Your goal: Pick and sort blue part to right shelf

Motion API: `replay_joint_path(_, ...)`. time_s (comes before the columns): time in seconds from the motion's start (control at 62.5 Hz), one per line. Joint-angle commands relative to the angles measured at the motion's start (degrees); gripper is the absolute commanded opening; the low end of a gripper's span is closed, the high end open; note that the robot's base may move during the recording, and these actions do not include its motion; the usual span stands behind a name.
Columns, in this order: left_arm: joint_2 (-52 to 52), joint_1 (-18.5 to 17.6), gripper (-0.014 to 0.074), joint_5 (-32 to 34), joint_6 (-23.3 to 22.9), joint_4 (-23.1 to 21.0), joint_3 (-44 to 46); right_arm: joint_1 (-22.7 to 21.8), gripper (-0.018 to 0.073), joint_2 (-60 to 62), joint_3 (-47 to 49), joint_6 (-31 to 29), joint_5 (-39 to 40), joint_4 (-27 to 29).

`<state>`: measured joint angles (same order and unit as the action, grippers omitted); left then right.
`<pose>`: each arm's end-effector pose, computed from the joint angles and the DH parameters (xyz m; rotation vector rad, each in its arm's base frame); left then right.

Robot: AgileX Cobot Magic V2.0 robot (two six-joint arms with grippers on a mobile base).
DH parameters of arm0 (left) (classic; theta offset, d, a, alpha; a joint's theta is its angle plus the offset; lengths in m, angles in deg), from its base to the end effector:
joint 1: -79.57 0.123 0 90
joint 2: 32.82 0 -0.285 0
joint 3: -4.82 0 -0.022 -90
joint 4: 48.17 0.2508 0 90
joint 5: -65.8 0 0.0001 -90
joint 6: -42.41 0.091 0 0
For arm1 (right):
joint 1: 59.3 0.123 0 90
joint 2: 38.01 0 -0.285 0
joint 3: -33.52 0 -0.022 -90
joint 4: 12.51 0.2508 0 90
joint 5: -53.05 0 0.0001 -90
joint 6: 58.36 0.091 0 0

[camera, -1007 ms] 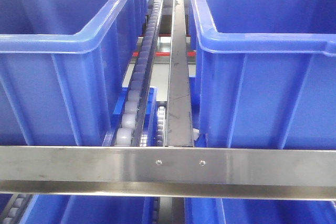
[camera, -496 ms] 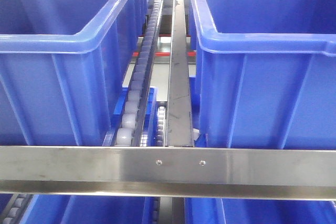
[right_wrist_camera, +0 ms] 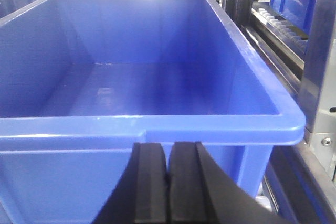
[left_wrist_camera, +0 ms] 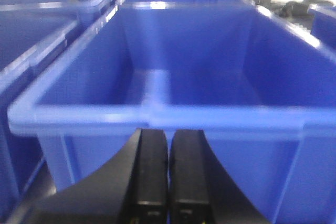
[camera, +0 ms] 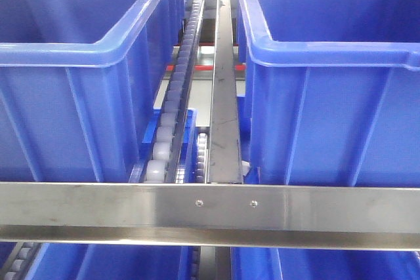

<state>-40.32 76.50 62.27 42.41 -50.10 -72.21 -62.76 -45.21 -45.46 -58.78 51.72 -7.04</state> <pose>0.0559 -0.0032 0.2090 0.0170 1.5372 -0.0709 0.0569 -0.0032 0.2012 0.1115 1.5232 0.0238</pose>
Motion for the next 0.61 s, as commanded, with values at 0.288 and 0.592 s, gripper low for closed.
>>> replay_joint_path(0.288, 1.4, -2.7, 0.0125, 4.3, 0.0, -0.6, -2.0, -0.3, 0.0048, 1.2, 1.3, -0.4, 5.4, -0.4)
replay_joint_path(0.592, 1.4, -2.7, 0.0125, 4.4, 0.0, -0.7, -2.0, -0.3, 0.0048, 1.2, 1.3, -0.4, 5.4, -0.4)
